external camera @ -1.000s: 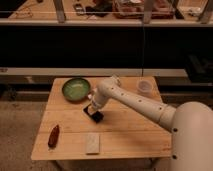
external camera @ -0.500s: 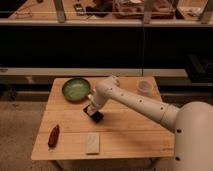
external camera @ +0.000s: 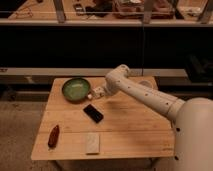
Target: Push the eraser across the table
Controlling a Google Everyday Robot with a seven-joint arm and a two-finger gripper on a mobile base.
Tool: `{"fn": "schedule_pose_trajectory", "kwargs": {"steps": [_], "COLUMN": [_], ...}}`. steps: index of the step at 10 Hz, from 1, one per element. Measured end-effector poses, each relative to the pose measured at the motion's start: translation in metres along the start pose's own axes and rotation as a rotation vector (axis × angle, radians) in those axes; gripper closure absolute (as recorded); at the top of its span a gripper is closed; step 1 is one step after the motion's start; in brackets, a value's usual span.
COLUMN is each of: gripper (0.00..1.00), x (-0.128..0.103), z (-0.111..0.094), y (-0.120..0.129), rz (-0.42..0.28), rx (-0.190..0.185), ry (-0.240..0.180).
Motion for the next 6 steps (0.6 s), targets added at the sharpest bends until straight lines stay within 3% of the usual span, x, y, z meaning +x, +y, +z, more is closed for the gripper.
{"fn": "schedule_pose_trajectory", "kwargs": {"steps": [4,6], "gripper": [1.0,1.0], "x": [0.002,0.015], "z": [0.003,0.021], "y": [-0.001,-0.014], "rz": [-0.009,-0.091], "rx": [0.009,0.044], "ry": [0.002,0.012]}}
